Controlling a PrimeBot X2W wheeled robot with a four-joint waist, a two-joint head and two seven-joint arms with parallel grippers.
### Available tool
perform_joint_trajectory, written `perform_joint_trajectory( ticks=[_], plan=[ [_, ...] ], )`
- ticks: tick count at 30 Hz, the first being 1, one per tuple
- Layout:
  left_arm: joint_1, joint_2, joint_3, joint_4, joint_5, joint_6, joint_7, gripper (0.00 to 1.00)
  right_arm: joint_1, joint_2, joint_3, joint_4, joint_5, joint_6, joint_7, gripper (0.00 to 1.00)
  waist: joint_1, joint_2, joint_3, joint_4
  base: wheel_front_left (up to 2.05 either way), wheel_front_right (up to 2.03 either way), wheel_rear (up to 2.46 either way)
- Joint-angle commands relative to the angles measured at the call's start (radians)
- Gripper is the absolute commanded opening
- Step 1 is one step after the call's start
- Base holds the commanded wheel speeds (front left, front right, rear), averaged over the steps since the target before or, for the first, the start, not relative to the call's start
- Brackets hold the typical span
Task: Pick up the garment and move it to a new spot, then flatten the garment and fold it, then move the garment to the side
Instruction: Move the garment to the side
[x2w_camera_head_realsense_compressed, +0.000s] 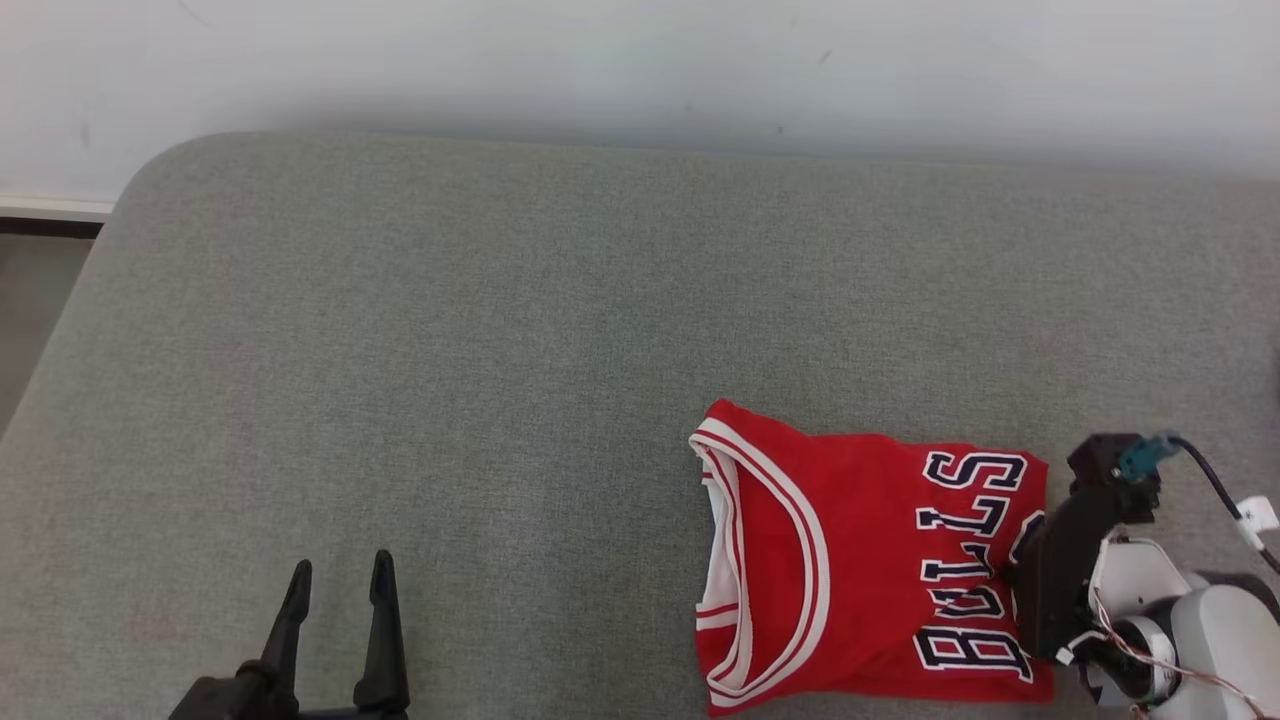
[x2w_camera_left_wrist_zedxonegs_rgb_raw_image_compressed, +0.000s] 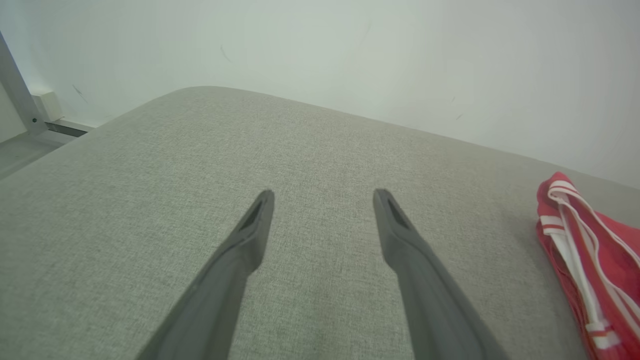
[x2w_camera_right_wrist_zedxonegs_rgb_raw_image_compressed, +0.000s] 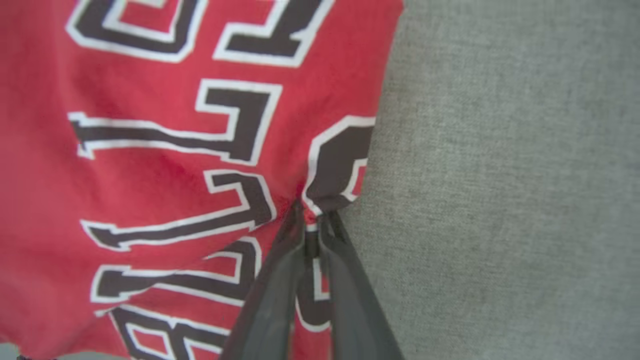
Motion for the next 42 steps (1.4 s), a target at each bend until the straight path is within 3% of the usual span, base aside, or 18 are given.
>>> perform_joint_trajectory(
  ticks=[1,12,21,42],
  plan=[
    [-0.019,-0.001,-0.003,-0.009,-0.004,0.005,-0.003,1.00,-0.022,-0.020,0.012,0.003,-0.010,0.000,0.006,0.00,-0.0001,-0.0001,0.008,-0.007,0.00,0.00,0.00],
    [-0.065,-0.001,-0.005,-0.066,-0.024,0.014,-0.003,1.00,-0.275,-0.174,0.133,-0.096,0.040,0.000,0.146,0.00,-0.0001,-0.0001,0.064,-0.104,0.00,0.00,0.00],
    [-0.100,-0.001,-0.023,-0.102,-0.019,0.028,-0.003,1.00,-0.383,-0.301,0.174,-0.180,0.067,0.000,0.220,0.00,-0.0001,-0.0001,0.118,-0.198,0.00,0.00,0.00],
    [-0.208,0.000,0.011,-0.124,0.083,-0.017,-0.003,1.00,-0.484,-0.351,0.014,-0.244,0.020,0.000,0.138,0.00,-0.0001,-0.0001,0.290,-0.380,0.00,0.00,0.00]
  ],
)
